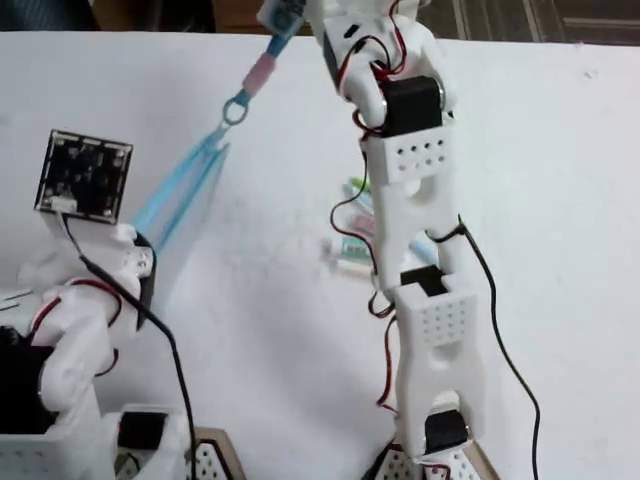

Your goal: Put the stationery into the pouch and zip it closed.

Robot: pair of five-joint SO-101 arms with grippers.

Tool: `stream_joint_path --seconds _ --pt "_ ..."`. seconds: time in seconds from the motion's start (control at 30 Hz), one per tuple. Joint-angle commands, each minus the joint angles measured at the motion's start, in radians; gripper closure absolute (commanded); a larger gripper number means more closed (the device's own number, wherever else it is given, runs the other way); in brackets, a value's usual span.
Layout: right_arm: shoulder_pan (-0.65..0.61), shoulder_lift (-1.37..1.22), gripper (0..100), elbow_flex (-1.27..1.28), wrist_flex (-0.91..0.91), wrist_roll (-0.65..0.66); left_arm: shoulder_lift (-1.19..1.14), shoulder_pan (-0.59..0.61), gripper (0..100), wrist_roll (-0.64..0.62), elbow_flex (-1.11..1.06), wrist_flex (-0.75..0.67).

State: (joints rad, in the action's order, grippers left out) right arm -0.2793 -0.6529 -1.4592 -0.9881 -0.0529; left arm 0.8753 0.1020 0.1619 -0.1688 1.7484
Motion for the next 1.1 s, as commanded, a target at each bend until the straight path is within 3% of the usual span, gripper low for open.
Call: stream_joint_path --seconds 0.0,0.13,0.33,0.43,0.57,0.8,0.93,1.07 --pt "0.038 0.047 98.1 -0.020 -0.048 0.011 -0.002 0.005 98 0.008 -0.055 0.037" --pt "0.002 0.074 95.1 -0.020 -0.180 0.118 -0.001 0.005 98 0.005 -0.055 0.035" --pt "-0.058 0.130 72.3 -0.021 -0.578 0.382 -0.002 0.005 98 0.006 -0.038 0.023" --pt "-0.079 0.189 67.8 -0.020 -0.785 0.566 -0.002 0.005 98 0.008 -0.012 0.017" --pt "-0.048 0.297 69.9 -0.011 -0.783 0.704 -0.004 0.001 98 0.008 -0.011 0.015" --pt "-0.050 0.498 78.5 0.051 -0.786 0.709 -0.004 0.004 98 0.005 -0.009 0.014" --pt "-0.051 0.690 80.7 0.362 -0.786 0.713 -0.004 0.004 98 0.005 -0.012 0.011" --pt "-0.097 0.917 73.1 0.835 -0.785 0.815 -0.004 0.005 98 0.003 -0.014 -0.011"
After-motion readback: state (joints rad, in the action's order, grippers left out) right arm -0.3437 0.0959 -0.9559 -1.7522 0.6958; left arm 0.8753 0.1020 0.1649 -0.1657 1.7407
